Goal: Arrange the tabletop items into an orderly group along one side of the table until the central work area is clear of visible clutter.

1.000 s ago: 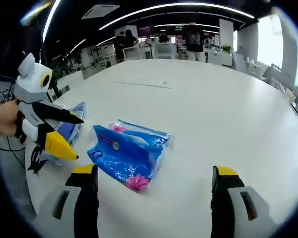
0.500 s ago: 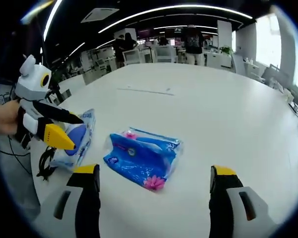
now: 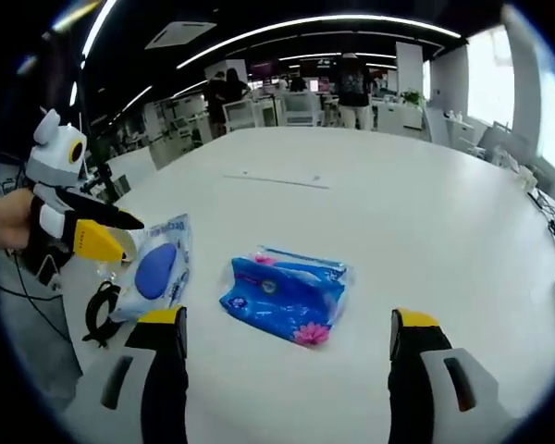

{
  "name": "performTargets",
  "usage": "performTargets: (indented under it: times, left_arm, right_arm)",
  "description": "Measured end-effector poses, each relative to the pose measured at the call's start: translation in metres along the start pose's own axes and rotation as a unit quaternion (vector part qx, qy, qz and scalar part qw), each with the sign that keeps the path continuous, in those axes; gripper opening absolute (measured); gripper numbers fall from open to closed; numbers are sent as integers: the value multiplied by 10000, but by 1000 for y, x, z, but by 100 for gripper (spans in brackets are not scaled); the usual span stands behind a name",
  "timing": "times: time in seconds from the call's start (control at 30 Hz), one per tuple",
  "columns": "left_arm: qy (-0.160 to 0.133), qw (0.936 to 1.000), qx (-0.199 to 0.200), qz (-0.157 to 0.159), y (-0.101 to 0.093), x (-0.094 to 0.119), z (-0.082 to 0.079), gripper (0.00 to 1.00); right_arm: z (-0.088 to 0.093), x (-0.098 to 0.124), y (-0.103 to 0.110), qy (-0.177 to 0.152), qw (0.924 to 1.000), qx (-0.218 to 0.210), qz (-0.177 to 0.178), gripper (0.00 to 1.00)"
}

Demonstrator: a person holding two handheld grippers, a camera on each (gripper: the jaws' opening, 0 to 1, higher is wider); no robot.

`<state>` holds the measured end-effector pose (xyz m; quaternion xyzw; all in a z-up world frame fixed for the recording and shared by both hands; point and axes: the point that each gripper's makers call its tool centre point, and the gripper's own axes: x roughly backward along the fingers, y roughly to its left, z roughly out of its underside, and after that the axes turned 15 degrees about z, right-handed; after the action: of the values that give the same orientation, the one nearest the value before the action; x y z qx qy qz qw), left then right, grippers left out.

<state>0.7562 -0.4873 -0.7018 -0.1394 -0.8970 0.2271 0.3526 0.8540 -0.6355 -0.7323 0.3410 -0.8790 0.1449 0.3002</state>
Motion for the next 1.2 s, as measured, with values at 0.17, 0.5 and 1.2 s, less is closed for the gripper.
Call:
performTargets:
  times: [0.17,0.5,1.2]
  left_arm:
    - [-46,10000,-53,-15,1,22,0,85]
    - [-97,9999,4,31,4,49,12,84]
    - [-88,10000,20,26,36,119,51,83]
  right_arm:
    - [0,18,20,-17,10000,24,0,88]
    - [-1,35,34,-85,10000,18,31,88]
    - [22,65,71,80,9998,-131,129,85]
